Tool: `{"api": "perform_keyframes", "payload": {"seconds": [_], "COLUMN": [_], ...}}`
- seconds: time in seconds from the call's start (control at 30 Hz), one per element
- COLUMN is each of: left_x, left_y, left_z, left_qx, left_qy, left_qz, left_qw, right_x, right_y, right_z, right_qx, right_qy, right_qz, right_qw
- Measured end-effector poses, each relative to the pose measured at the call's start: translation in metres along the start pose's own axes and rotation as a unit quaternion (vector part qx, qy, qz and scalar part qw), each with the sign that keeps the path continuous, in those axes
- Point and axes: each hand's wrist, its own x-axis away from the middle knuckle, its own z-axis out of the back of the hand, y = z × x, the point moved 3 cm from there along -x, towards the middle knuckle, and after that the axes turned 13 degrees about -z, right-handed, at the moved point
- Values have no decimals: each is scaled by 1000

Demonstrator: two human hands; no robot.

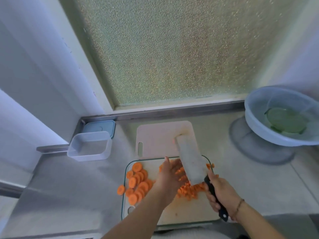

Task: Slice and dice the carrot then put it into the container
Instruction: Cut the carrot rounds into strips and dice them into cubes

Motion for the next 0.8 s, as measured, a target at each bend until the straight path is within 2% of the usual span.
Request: {"api": "perform_keyframes", "payload": {"seconds": [0.03,0.07,0.13,0.17,0.2,0.27,0.33,0.37,0.4,0.43,0.47,0.6,0.67,0.73,0.8], "left_x": [-1,-3,1,3,4,3,-4,-11,-17,-22,-27,-39,-45,-49,-51], "left_y": [-1,0,5,10,15,19,16,11,6,3,-1,4,7,9,11], "left_z": [10,23,46,53,56,49,35,31,26,22,19,2,-3,-5,-4], "left_qx": [-68,-152,-280,-331,-384,-469,-537,-572,-606,-636,-656,-659,-668,-667,-640], "left_qy": [38,86,152,143,101,-44,-181,-217,-229,-227,-221,-241,-260,-287,-312], "left_qz": [-44,-101,-235,-324,-419,-567,-600,-588,-564,-533,-500,-371,-333,-309,-340], "left_qw": [996,979,918,875,817,676,564,530,512,509,521,608,612,614,615], "right_x": [-2,0,1,-1,0,-4,-4,-4,-2,-1,-1,-2,-3,-3,-3], "right_y": [-1,-4,-4,-2,-1,3,4,4,4,4,4,10,13,15,13], "right_z": [6,10,18,20,19,14,9,6,2,0,-3,-10,-14,-18,-23], "right_qx": [65,155,318,387,447,524,548,554,561,571,579,580,567,568,576], "right_qy": [69,139,220,249,270,287,296,298,300,298,297,340,356,354,353], "right_qz": [79,155,226,235,235,237,243,250,258,258,266,326,356,351,330], "right_qw": [992,966,894,856,820,766,744,736,727,720,711,664,652,655,660]}}
